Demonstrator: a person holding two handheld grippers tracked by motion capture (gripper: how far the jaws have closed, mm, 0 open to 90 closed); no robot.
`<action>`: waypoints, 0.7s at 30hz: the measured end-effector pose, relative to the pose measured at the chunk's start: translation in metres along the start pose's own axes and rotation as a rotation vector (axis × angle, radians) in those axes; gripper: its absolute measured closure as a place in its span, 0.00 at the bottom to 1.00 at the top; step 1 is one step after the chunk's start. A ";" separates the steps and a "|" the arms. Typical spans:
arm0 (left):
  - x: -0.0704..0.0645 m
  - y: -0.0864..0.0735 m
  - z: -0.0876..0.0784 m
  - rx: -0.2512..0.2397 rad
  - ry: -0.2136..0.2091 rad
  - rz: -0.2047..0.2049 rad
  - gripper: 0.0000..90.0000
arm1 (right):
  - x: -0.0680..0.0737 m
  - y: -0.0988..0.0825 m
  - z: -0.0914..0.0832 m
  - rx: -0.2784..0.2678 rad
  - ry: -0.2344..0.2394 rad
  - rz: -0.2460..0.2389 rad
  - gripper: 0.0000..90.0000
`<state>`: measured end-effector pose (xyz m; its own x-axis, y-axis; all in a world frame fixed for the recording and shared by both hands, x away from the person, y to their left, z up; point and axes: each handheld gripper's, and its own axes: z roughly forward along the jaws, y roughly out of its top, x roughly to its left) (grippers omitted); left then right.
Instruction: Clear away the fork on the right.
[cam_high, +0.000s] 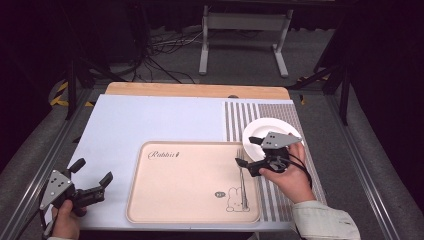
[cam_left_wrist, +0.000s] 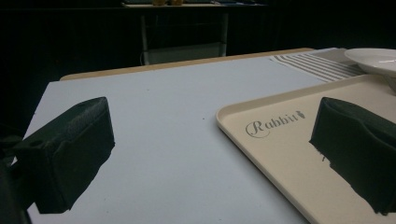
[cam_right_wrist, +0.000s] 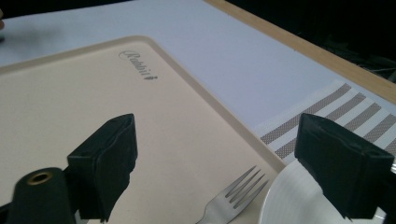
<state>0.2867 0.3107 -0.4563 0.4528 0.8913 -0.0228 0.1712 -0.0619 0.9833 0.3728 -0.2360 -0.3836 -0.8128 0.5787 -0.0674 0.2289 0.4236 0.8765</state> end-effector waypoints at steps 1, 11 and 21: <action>0.000 0.000 0.000 0.000 0.001 0.000 0.00 | -0.001 -0.002 -0.003 -0.015 -0.001 0.002 0.16; 0.000 0.000 0.000 0.000 0.000 0.002 0.00 | -0.010 -0.020 -0.022 -0.111 -0.007 0.042 0.14; 0.000 0.000 0.000 -0.001 0.002 -0.001 0.00 | -0.017 -0.041 -0.039 -0.223 -0.010 0.082 0.09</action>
<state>0.2866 0.3108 -0.4563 0.4508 0.8923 -0.0238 0.1714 -0.0604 0.9834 0.3564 -0.2897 -0.3997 -0.7907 0.6122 0.0047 0.1693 0.2113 0.9626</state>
